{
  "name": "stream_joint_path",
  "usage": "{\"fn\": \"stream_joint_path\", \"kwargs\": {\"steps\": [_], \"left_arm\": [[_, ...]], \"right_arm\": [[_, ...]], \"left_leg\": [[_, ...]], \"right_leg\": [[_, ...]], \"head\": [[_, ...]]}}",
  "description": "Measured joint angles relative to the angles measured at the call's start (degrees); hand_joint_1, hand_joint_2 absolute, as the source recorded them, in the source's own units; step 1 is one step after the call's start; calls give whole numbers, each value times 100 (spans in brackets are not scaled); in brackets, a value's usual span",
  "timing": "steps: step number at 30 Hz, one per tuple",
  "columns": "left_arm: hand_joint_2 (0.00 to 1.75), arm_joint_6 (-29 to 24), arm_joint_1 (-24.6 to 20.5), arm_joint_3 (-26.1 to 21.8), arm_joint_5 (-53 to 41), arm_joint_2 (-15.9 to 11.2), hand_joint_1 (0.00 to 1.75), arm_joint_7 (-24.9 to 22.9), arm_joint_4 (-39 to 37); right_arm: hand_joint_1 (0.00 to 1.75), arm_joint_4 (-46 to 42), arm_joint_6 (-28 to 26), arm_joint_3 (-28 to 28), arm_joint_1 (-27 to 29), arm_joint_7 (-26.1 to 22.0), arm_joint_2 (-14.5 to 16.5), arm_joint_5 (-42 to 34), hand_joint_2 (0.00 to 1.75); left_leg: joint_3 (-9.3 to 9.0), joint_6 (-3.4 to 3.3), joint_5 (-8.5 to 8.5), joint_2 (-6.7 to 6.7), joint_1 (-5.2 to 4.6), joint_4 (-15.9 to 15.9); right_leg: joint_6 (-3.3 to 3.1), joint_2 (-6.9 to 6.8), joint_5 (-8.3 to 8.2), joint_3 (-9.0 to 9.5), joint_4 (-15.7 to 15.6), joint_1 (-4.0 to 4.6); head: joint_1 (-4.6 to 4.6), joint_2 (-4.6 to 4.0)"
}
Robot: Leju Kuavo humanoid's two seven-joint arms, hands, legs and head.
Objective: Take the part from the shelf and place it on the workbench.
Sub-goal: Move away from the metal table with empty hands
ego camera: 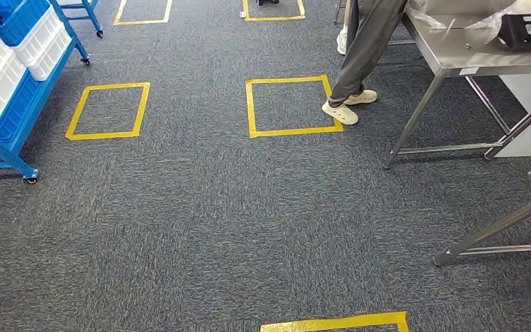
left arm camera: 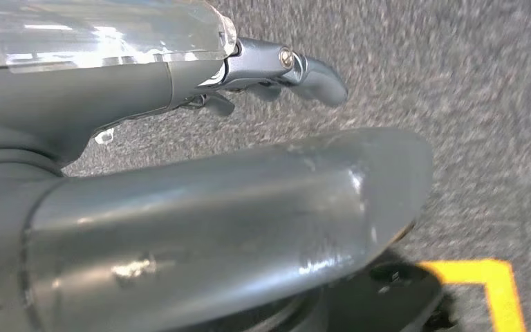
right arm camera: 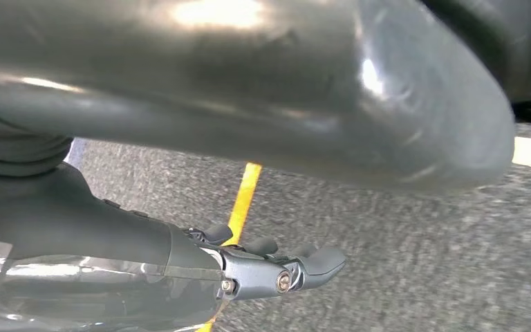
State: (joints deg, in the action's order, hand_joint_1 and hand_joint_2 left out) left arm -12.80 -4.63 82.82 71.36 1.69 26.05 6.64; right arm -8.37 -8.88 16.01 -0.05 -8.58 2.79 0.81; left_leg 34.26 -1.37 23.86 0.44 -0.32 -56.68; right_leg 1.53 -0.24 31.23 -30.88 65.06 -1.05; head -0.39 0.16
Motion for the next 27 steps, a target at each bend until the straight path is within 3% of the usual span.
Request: {"fn": "stream_joint_path", "kwargs": {"steps": [2,3,6,8,10,11,12,13,16,17,18,20,22,25,26,27], "left_arm": [[0,-2,0,0,0,4,0,0,0],[0,-4,-1,1,0,5,0,-2,0],[0,-20,3,1,3,4,0,-45,0],[0,-25,13,2,5,4,0,-93,0],[0,-26,18,3,4,8,0,-119,0],[0,-27,20,4,3,10,0,-129,0],[0,-31,22,6,1,11,0,-139,0],[0,-39,24,7,-1,12,0,-151,0],[0,-82,7,10,-2,11,0,-168,0],[0,-92,-6,11,-2,11,0,-168,0],[0,-98,-18,14,-2,11,0,-169,0],[0,-105,-24,26,-2,13,0,-174,0],[0,-115,-18,41,-2,20,0,-182,0],[0,-131,-12,52,-1,25,0,-187,0],[0,-136,-8,54,0,25,0,-188,0],[0,-139,-2,56,0,25,0,-188,0]], "right_arm": [[0,-1,10,0,-4,-18,-1,1,0],[0,-1,15,1,-2,-31,-1,-1,0],[0,-1,27,0,4,-61,-1,-22,0],[0,-1,46,-1,3,-67,-1,-35,0],[0,1,78,-1,8,-64,-1,-36,0],[0,1,95,-1,12,-62,-1,-33,0],[0,2,117,-1,16,-59,-1,-28,0],[0,2,141,-1,19,-57,-1,-22,0],[0,1,200,2,24,-56,5,19,0],[0,1,212,3,31,-56,7,42,0],[0,1,220,6,37,-57,10,65,0],[0,1,236,22,33,-59,14,103,0],[0,-1,262,45,24,-61,13,115,0],[0,0,309,61,28,-60,7,116,0],[0,1,315,62,30,-60,7,115,0],[0,1,316,63,32,-59,6,115,0]], "left_leg": [[137,63,-22,-8,-5,-137],[167,98,-39,-10,-8,-178],[216,215,-25,-13,23,-258],[369,282,355,-17,53,-672],[577,333,840,-18,75,-1386],[621,346,957,-18,84,-1649],[574,345,965,-18,89,-1728],[411,330,876,-17,90,-1575],[-409,211,537,114,40,-379],[-557,165,496,170,6,-125],[-613,124,496,209,-25,-1],[-594,51,450,151,-37,64],[-604,-20,373,75,-12,160],[-550,-86,291,-33,-4,196],[-522,-87,282,-75,-6,181],[-499,-86,278,-124,-7,161]], "right_leg": [[-57,20,94,400,-603,11],[-108,31,168,456,-727,29],[-278,17,96,387,-750,42],[-356,-10,-1,306,-760,35],[-382,-27,-78,207,-755,52],[-381,-33,-112,160,-752,64],[-377,-37,-142,119,-750,74],[-372,-46,-169,88,-749,84],[-343,-102,-223,55,-750,101],[-321,-133,-235,59,-752,102],[-294,-170,-244,63,-754,101],[-230,-250,-252,71,-759,100],[-176,-208,-121,10,-606,93],[-137,-36,450,-425,350,72],[-125,-19,571,-572,670,67],[-113,-12,584,-645,832,60]], "head": [[-8,0],[-13,1],[-9,1],[-32,1],[-50,1],[-50,1],[-50,1],[-50,1],[-49,1],[-48,1],[-52,1],[-64,1],[-57,1],[-40,1],[-40,1],[-39,1]]}}
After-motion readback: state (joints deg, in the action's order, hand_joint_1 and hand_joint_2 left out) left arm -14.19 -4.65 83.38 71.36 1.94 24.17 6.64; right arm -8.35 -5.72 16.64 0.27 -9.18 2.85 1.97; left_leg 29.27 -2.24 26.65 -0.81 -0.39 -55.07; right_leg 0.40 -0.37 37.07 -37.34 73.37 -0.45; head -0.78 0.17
